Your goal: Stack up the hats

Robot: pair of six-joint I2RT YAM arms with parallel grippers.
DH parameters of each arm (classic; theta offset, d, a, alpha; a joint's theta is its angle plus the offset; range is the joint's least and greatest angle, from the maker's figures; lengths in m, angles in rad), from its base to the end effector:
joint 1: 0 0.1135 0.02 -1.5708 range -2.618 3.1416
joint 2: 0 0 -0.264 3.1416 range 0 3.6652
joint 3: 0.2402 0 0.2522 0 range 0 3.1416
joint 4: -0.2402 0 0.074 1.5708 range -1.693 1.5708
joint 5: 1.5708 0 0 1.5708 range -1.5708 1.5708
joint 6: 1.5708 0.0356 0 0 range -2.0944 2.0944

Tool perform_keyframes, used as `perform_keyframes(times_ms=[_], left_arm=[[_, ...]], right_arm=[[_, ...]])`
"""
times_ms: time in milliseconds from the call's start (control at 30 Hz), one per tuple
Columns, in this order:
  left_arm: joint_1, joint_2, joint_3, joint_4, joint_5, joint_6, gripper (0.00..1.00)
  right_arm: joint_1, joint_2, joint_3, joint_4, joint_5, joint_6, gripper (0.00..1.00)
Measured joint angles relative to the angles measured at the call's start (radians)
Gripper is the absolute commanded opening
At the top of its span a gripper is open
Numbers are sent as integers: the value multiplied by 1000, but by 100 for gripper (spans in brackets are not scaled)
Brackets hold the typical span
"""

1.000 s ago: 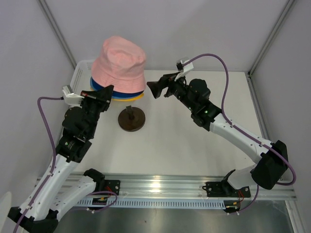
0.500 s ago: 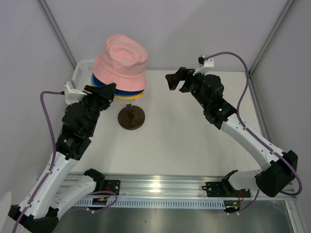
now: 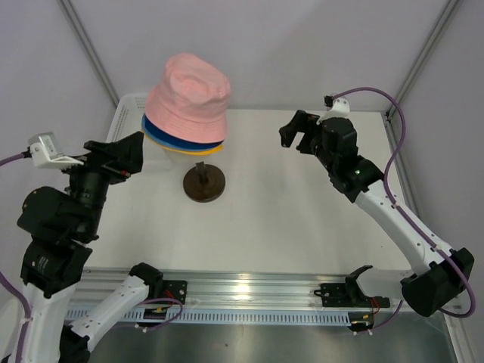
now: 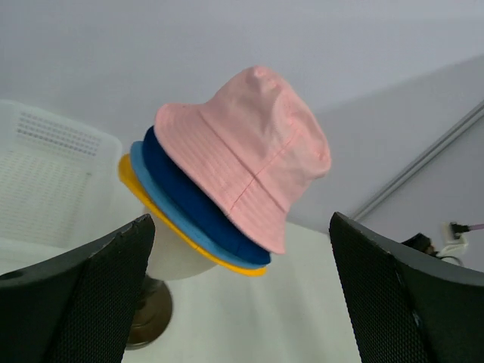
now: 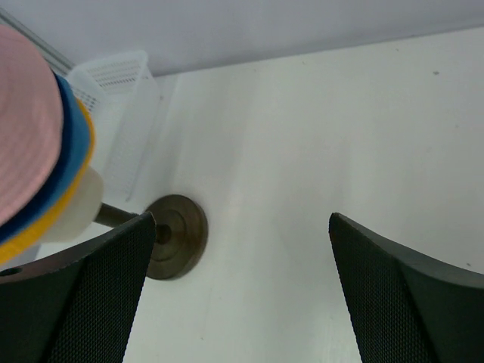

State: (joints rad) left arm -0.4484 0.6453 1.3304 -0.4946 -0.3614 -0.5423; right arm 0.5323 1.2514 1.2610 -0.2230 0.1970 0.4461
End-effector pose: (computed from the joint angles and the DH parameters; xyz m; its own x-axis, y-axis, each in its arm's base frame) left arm 0.0651 -0.0173 0.4941 0.0983 -0.5830 -0.8065 0.1674 0.8085 -0.5641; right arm 0.2516 0.1401 0.4034 -0.3082 0.3095 -0.8996 -0.2216 0.8962 0.3843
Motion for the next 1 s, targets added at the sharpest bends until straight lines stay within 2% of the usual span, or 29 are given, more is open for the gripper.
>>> perform_keyframes(times_ms=[167, 300, 433, 567, 800, 1000], left_arm=[[0, 2, 12, -155, 3, 145, 99], [0, -34, -134, -220, 35, 216, 100], [0, -160, -324, -253, 89, 264, 99], [0, -290, -442, -264, 76, 264, 99], [0, -382, -606, -275, 69, 221, 99], [0, -458, -624, -269, 61, 194, 99]], right_arm=[[-5, -99, -105, -56, -4, -49, 99], [-5, -253, -261, -61, -26, -58, 100], [-5, -370, -351, -55, -10, -59, 100], [-5, -468, -414, -45, 22, -59, 100], [-5, -531, -507, -57, 35, -57, 100], [-5, -571, -578, -63, 29, -46, 100]])
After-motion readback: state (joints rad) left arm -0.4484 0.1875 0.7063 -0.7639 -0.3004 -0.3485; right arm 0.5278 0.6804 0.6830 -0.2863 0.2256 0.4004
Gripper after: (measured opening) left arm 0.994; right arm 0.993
